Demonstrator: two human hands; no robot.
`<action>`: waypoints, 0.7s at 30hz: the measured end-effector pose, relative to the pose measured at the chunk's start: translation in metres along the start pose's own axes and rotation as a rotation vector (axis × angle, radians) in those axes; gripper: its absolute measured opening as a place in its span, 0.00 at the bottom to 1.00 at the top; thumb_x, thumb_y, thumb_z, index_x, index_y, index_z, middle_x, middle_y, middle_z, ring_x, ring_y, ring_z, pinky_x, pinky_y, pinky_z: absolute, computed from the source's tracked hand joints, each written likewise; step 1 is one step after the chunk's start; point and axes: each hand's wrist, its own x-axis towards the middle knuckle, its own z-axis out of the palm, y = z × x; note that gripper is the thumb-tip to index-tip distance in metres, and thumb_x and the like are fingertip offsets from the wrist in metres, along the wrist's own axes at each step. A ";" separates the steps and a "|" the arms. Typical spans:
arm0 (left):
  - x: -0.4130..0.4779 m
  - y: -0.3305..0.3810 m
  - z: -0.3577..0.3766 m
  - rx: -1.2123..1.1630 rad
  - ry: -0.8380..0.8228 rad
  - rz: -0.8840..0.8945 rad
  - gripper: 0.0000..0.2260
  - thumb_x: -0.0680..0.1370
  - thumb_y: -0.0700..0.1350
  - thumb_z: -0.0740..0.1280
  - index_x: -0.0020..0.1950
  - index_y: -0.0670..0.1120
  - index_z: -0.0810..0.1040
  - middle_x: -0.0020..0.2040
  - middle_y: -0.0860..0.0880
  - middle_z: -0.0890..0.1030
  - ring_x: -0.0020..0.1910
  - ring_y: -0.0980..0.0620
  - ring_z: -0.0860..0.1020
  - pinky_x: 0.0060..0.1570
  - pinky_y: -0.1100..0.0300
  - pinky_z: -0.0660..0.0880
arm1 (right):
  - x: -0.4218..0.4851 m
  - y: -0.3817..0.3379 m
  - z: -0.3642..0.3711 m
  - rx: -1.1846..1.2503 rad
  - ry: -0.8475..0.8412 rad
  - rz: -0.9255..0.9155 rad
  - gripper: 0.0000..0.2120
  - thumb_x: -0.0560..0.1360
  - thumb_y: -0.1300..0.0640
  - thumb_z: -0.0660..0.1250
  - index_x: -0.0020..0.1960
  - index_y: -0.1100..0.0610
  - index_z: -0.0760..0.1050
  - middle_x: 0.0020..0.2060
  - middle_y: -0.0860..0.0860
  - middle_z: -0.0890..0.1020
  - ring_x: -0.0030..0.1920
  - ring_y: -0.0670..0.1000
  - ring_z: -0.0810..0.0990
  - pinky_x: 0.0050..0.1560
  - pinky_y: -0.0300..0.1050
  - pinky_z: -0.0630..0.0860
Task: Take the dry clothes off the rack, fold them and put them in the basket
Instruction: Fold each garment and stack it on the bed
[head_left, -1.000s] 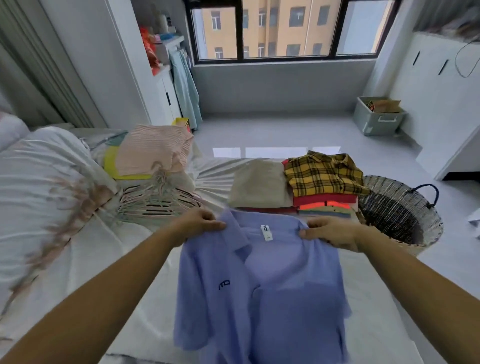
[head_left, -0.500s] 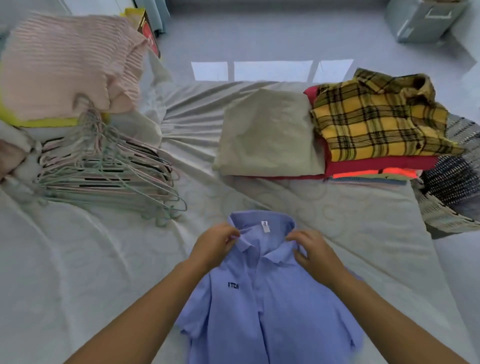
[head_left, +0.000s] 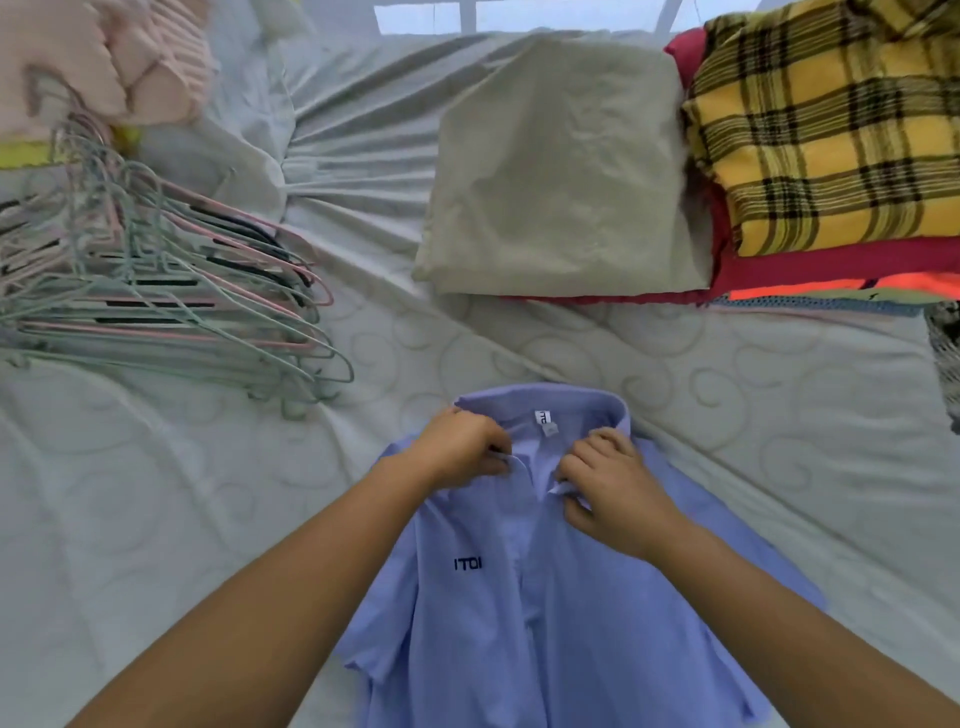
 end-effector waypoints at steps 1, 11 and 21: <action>0.000 -0.001 -0.006 -0.095 -0.024 -0.039 0.10 0.76 0.47 0.66 0.55 0.46 0.80 0.54 0.46 0.81 0.55 0.48 0.77 0.56 0.57 0.69 | 0.002 -0.002 -0.006 0.053 -0.015 -0.021 0.05 0.68 0.54 0.58 0.35 0.54 0.69 0.28 0.49 0.73 0.32 0.54 0.72 0.40 0.46 0.68; -0.005 0.021 -0.017 -0.565 -0.074 -0.142 0.05 0.75 0.45 0.69 0.45 0.44 0.77 0.33 0.52 0.69 0.33 0.56 0.66 0.32 0.67 0.63 | 0.014 -0.015 -0.028 0.234 0.042 0.026 0.09 0.70 0.51 0.60 0.40 0.53 0.77 0.33 0.46 0.76 0.34 0.46 0.70 0.26 0.36 0.64; -0.012 0.024 -0.014 -0.827 -0.067 -0.256 0.07 0.75 0.44 0.69 0.49 0.41 0.81 0.40 0.47 0.76 0.41 0.54 0.71 0.41 0.63 0.67 | 0.026 -0.012 -0.041 0.329 -0.225 0.219 0.19 0.77 0.48 0.53 0.49 0.58 0.78 0.40 0.48 0.81 0.38 0.45 0.75 0.38 0.40 0.68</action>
